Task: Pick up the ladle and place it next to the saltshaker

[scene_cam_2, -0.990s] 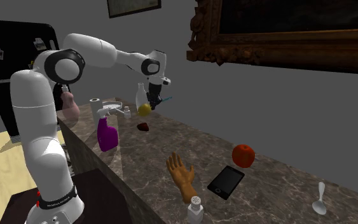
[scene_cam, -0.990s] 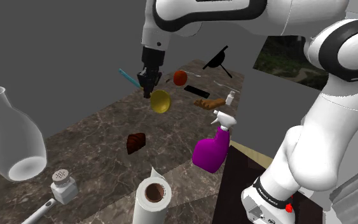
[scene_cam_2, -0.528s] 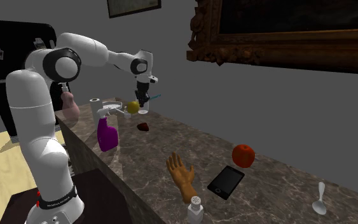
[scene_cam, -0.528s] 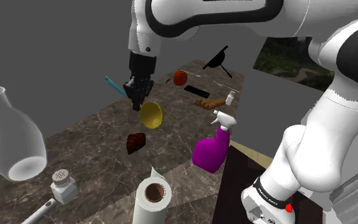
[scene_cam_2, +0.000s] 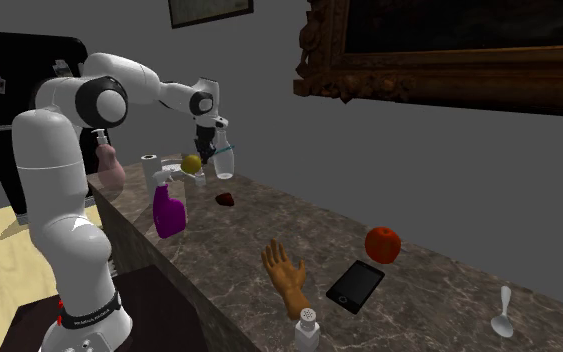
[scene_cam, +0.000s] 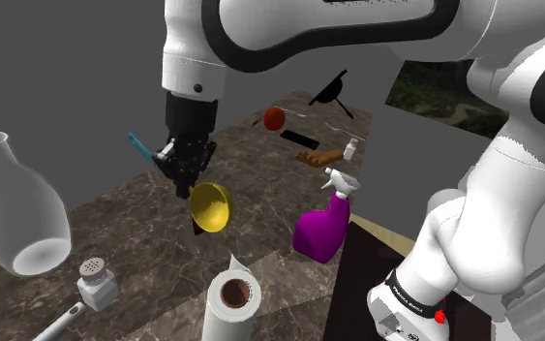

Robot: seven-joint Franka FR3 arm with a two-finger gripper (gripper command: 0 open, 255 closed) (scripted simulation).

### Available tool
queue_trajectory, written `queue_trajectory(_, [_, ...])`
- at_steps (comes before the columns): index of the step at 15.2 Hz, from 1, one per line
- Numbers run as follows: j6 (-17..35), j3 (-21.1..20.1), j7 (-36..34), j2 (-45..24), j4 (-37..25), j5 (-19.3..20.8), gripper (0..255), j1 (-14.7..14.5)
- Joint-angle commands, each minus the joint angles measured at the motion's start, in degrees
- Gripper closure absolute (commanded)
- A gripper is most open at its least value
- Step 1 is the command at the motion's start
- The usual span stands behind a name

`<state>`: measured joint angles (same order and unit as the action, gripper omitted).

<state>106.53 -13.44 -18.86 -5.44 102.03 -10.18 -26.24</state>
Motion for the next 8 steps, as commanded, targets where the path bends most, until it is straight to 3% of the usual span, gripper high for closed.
queue_trajectory(1, [0.7, -1.1, -2.6, -0.3, -0.1, 0.1, 255, -1.4])
queue_trajectory(8, [1.6, -5.0, -12.3, -4.8, -5.2, 2.1, 255, -7.0])
